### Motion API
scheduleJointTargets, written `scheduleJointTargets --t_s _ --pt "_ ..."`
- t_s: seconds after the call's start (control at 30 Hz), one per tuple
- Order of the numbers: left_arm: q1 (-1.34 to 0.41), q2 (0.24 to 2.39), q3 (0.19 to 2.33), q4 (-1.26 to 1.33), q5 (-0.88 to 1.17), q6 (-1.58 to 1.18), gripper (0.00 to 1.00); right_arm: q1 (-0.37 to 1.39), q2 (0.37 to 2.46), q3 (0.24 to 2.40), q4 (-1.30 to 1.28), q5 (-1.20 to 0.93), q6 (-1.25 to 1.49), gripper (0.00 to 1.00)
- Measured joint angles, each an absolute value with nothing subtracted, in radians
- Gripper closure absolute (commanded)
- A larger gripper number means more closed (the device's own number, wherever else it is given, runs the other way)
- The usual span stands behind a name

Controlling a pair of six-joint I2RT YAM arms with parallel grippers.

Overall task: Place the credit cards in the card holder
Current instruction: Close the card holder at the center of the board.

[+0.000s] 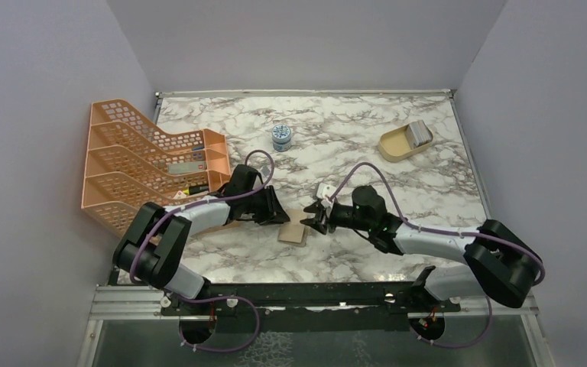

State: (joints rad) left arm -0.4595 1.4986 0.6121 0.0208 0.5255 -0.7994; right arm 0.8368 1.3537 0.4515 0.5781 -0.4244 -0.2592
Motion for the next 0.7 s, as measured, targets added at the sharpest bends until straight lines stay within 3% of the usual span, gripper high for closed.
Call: scheduleJointTargets --t_s 0.33,0.7 --pt "-0.463 1.483 0.627 -0.038 0.436 -0.762 0.66 0.837 1.205 0.487 0.331 -0.264 0.358 0.65" --pt "-0.520 1.495 0.628 -0.044 0.387 -0.752 0.68 0.837 1.273 0.488 0.172 -0.176 0.775 0.64"
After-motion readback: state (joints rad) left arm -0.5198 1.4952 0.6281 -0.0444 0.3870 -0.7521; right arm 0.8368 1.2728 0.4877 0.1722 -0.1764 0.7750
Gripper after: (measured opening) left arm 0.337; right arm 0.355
